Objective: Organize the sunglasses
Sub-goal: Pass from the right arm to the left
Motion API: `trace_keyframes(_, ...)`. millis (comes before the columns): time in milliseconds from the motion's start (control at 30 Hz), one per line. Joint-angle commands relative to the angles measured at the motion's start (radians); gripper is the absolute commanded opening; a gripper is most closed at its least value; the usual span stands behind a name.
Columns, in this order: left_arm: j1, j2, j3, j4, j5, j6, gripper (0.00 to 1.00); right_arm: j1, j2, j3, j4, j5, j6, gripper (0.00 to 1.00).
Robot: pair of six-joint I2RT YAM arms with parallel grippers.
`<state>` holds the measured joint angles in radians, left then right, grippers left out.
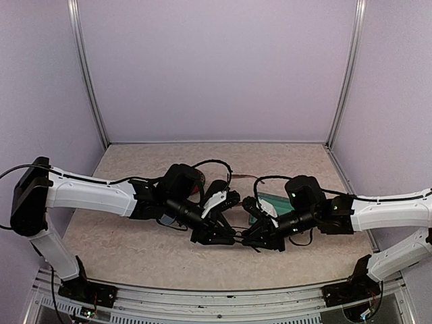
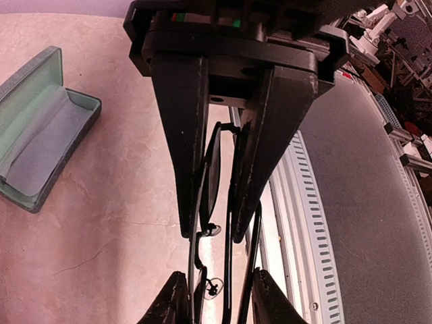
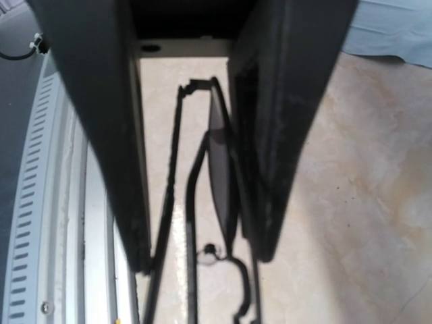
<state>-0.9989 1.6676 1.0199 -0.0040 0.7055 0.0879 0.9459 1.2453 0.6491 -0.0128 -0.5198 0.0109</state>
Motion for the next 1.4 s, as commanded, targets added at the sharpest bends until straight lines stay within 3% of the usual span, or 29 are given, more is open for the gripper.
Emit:
trace_keyframes(0,0.009,-0.004,0.024,-0.006,0.027,0.005,0.30,-0.009,0.001,-0.004,0.013,-0.009,-0.006,0.20)
trace_keyframes(500,0.035,-0.009,0.012,-0.036,0.061,0.014,0.11,-0.018,-0.016,-0.031,0.021,-0.015,0.013,0.23)
trace_keyframes(1333,0.077,-0.074,-0.074,-0.049,0.007,0.003,0.07,-0.032,-0.128,-0.042,-0.033,0.048,0.074,0.64)
trace_keyframes(1367,0.078,-0.072,-0.073,-0.044,0.008,-0.007,0.07,-0.032,-0.128,-0.033,-0.040,0.062,0.076,0.70)
